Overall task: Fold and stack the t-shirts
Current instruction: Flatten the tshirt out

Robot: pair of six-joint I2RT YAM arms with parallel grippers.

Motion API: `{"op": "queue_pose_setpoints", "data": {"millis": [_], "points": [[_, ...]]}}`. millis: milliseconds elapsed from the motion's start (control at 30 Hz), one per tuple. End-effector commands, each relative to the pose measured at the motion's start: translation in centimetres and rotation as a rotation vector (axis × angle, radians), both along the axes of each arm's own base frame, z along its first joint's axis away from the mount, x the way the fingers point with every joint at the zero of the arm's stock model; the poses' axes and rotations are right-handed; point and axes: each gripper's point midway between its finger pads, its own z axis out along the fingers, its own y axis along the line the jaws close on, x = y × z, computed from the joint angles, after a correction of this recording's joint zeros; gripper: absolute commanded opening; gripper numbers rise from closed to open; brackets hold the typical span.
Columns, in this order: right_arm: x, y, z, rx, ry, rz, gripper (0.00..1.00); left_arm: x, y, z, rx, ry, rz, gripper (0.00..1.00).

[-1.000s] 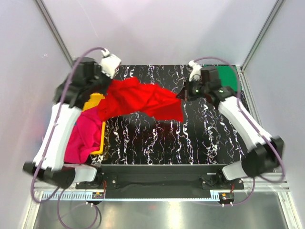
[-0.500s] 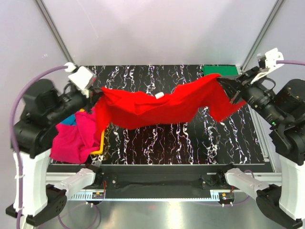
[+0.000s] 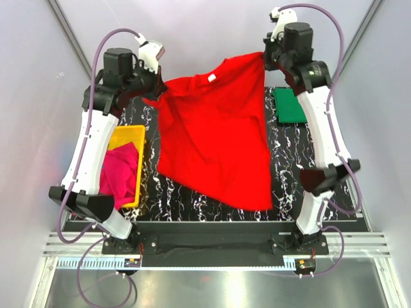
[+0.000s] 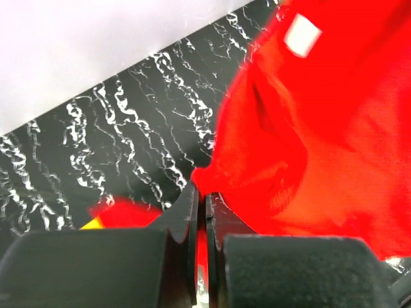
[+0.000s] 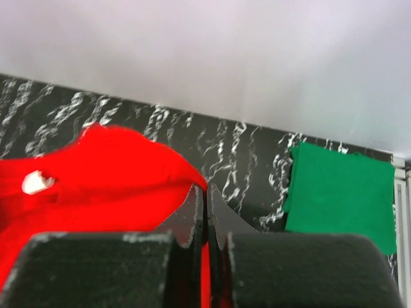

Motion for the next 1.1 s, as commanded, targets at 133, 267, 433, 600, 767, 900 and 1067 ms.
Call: {"op": "queue_pose_setpoints", "data": {"millis": [133,267,433,600,767,900,1067], "points": [[4.9,-3.4,9.0,0.124,-0.331,-0.093,0.0,5.9,2.4,3.6,-0.013,-0.16,0.116,0.0],[4.0,-5.7,14.4,0.176,-0.501,-0.123,0.0,9.2,6.6,10.9,-0.101,-0.338,0.256,0.0],[0.6,-7.4,17.3,0.109,-0.574,-0.136,0.0,8.2,7.1,15.6,-0.126,-0.527,0.266,0.0],[-2.3,-6.9,14.2,0.102,-0.499,-0.085,0.0,7.8,4.7,10.1,-0.14,-0.356,0.147,0.0],[-6.0,-6.2,14.9,0.129,-0.519,-0.019,0.0,2.6,0.2,1.6,-0.148,-0.103,-0.056,0.0],[-8.6,-6.4,18.5,0.148,-0.577,-0.008,0.0,-4.2,-6.5,-1.3,-0.119,-0.009,-0.27,0.0],[-9.8,-6.8,21.5,0.143,-0.643,-0.015,0.0,-11.5,-11.8,-1.5,-0.162,0.093,-0.519,0.0]]}}
